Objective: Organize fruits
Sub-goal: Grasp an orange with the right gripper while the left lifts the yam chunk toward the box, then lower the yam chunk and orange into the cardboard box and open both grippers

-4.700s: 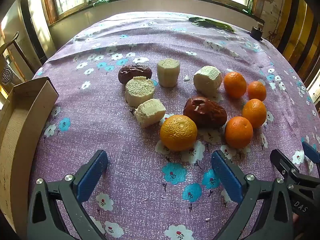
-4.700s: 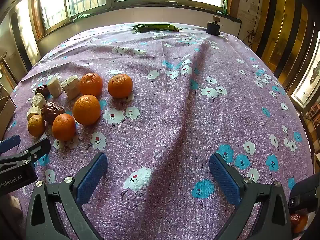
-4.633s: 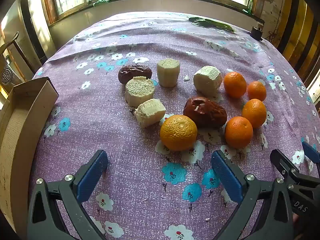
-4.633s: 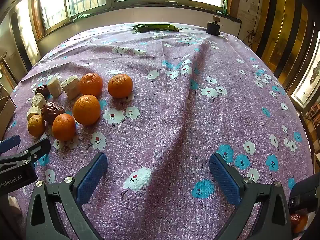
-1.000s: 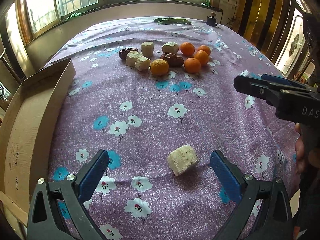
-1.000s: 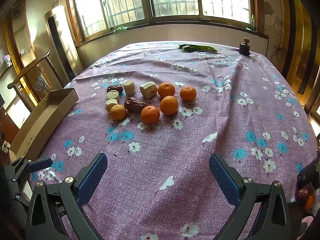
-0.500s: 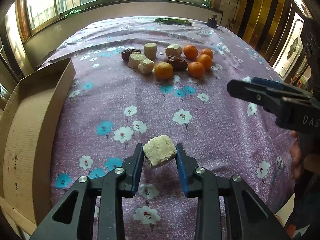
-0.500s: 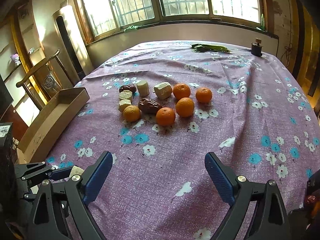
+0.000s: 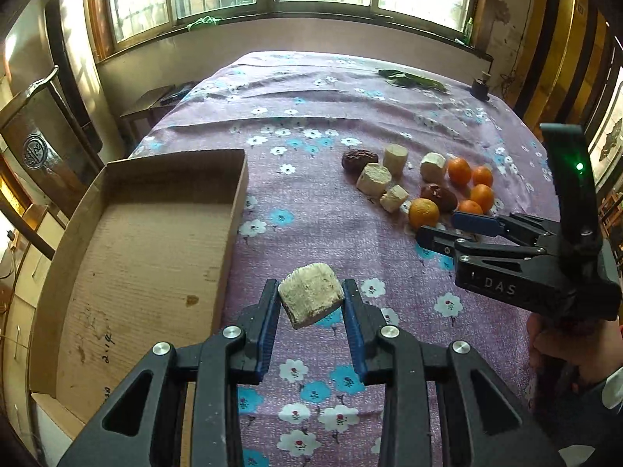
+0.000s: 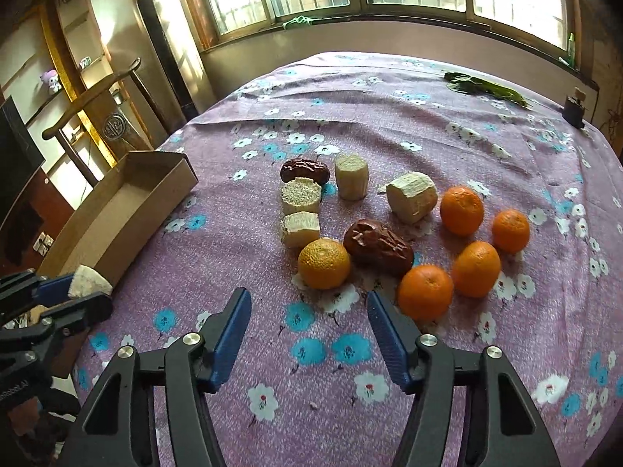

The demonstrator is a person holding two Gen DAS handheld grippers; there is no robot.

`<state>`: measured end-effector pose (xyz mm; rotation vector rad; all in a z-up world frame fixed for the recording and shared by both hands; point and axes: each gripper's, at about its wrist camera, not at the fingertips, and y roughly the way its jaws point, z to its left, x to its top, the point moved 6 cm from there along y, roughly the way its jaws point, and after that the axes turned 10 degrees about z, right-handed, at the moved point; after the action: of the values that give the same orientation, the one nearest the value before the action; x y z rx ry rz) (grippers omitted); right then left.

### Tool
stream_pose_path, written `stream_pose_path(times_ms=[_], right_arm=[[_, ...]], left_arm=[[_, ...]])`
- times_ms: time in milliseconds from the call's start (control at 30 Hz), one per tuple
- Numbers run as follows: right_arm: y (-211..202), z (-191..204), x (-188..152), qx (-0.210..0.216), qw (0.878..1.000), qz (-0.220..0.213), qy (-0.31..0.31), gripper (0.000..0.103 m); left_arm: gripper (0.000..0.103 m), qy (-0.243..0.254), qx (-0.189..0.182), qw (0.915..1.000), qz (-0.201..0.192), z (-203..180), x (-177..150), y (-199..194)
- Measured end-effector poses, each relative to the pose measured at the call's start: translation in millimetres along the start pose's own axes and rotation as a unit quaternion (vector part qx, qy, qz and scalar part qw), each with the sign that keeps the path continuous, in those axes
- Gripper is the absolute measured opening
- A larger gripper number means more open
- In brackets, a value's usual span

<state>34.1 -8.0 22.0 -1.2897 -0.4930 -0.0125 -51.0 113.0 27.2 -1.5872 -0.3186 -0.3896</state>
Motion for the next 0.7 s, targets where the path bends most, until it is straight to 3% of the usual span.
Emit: stream_pose_path(times_ms=[133,200,467,700], right_arm=[[22.5,-0.1,12.2,-0.012,1.000,0.014,-0.010,0.050],[26.3,-2.9,14.0,-0.015,1.000,0.008,-0.011,0.036],[7.9,13.1,17.7,0.011,1.000,0.003,-0.030,0.036],[-2.2,77.5,51.3,0.086,0.993,-0.011,-0.077,0.037]], left_arm=[[0.031,-0.015,0.007,0.9998,0.009,18.4,2.8,-2.6],[0.031,-0.023,0.012,0.9996,0.014,29.5,2.3,-3.9],[0.031,-0.057,0.033,0.9976,0.025,83.3,16.6,-11.7],[0.031,-0.101,0.069,0.9917,0.042,134.2,43.5,8.7]])
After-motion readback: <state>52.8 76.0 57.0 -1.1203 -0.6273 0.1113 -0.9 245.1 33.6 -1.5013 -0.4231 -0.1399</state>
